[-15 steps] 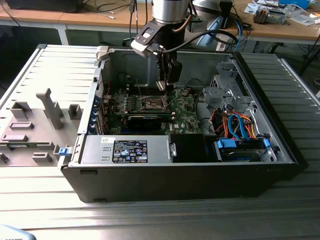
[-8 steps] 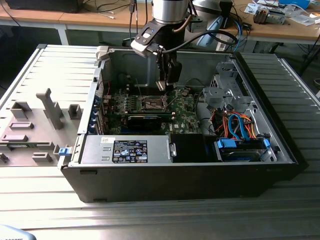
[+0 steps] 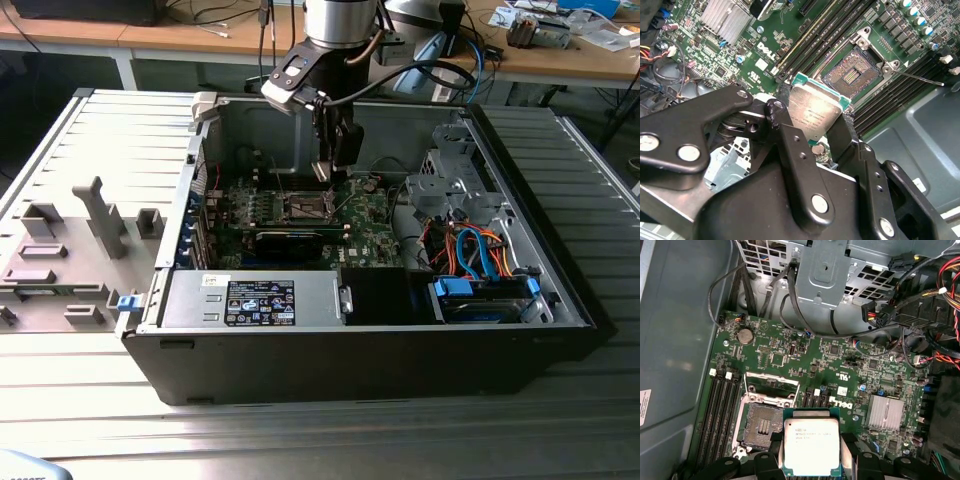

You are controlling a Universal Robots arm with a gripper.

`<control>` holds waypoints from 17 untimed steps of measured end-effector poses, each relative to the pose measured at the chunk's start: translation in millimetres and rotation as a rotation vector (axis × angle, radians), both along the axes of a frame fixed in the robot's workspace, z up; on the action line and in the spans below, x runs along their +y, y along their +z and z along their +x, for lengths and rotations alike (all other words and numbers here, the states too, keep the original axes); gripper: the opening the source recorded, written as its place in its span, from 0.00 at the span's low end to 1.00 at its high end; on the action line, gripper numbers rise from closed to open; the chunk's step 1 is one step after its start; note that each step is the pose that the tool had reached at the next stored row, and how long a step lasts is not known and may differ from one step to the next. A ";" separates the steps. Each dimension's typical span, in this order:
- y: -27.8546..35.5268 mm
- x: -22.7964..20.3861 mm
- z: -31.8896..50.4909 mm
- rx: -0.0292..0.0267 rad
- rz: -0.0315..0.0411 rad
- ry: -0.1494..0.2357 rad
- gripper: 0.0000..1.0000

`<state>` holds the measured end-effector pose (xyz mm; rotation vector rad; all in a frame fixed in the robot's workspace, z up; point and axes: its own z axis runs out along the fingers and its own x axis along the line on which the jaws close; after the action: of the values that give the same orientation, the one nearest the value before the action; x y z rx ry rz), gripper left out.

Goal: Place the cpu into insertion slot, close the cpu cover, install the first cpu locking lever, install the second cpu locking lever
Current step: 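Place the cpu into insertion slot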

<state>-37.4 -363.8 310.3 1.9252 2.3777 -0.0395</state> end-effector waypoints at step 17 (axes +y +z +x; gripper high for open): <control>-1.1 0.0 0.0 0.0000 0.0000 -0.013 0.54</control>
<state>-37.4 -363.8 309.2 1.9411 2.3649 -0.0404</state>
